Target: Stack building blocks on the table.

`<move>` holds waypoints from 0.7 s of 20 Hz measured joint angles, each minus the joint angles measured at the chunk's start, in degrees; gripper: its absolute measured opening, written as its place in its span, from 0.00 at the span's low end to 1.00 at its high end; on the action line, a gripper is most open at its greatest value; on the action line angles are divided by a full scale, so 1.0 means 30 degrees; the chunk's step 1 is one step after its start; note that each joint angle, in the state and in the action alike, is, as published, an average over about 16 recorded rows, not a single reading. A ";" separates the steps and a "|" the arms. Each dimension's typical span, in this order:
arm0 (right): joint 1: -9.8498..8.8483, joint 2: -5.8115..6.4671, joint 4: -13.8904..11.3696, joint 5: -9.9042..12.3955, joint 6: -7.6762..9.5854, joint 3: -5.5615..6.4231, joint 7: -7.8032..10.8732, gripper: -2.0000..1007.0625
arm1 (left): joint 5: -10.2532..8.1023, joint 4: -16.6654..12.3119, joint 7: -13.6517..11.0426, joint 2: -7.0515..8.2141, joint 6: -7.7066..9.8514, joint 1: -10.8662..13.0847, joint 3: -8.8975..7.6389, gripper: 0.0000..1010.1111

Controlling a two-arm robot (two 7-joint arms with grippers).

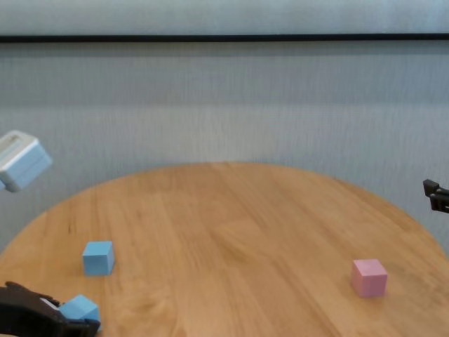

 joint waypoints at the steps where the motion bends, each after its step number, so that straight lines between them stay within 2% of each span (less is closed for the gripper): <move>1: 0.0000 0.0000 0.0000 0.0000 0.0000 0.0000 0.0000 1.00 | 0.0137 -0.0006 -0.0092 -0.0013 -0.0037 -0.0101 0.0081 0.39; 8: 0.0000 0.0000 0.0000 0.0000 0.0000 0.0000 0.0000 1.00 | 0.1294 0.0168 -0.0906 -0.0338 -0.0372 -0.1179 0.0906 0.39; 14: 0.0000 0.0000 0.0000 0.0000 0.0000 0.0000 0.0000 1.00 | 0.2433 0.0944 -0.1603 -0.1154 -0.1024 -0.2528 0.1853 0.39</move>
